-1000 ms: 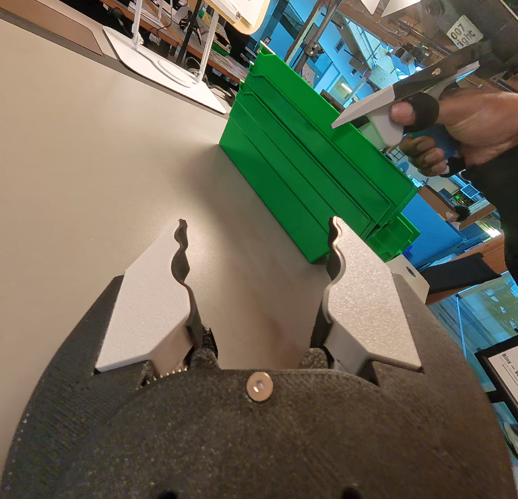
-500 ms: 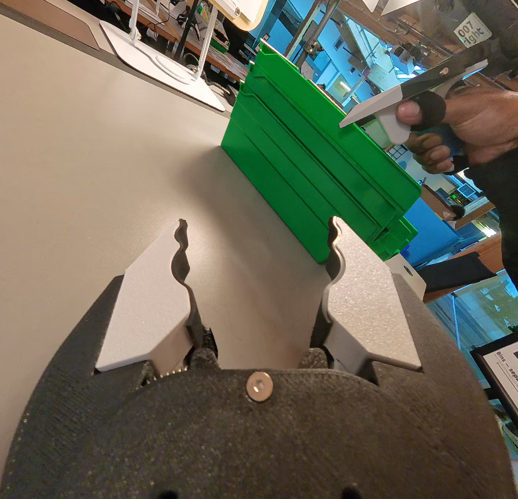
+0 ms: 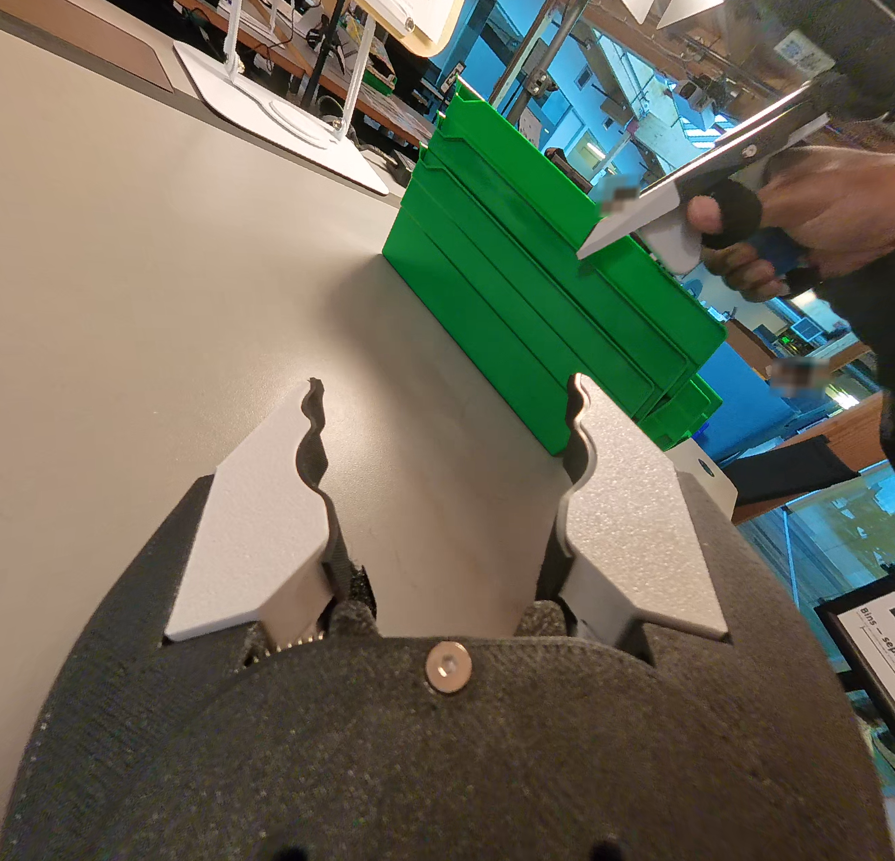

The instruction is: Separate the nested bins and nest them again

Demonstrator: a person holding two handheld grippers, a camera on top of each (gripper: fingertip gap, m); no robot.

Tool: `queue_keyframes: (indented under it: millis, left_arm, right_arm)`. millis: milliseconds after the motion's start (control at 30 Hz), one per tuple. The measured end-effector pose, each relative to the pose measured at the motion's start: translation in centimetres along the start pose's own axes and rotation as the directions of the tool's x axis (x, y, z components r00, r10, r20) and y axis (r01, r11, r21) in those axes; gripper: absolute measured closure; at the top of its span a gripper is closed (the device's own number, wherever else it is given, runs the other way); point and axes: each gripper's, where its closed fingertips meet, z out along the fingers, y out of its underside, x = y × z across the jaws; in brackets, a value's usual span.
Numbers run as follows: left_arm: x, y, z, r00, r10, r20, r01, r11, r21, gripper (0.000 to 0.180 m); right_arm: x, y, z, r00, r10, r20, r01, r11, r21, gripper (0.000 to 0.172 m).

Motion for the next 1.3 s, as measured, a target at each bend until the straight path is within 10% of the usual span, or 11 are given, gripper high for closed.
queue_keyframes:
  millis: [1300]
  left_arm:
    - [0.0, 0.1, 0.2, 1.000, -0.001, 0.001, 0.001, 1.000, -0.012, 0.082]
  right_arm:
    - [-0.1, -1.5, -2.2, 0.997, 0.039, 0.066, -0.045, 0.995, 0.093, 0.067]
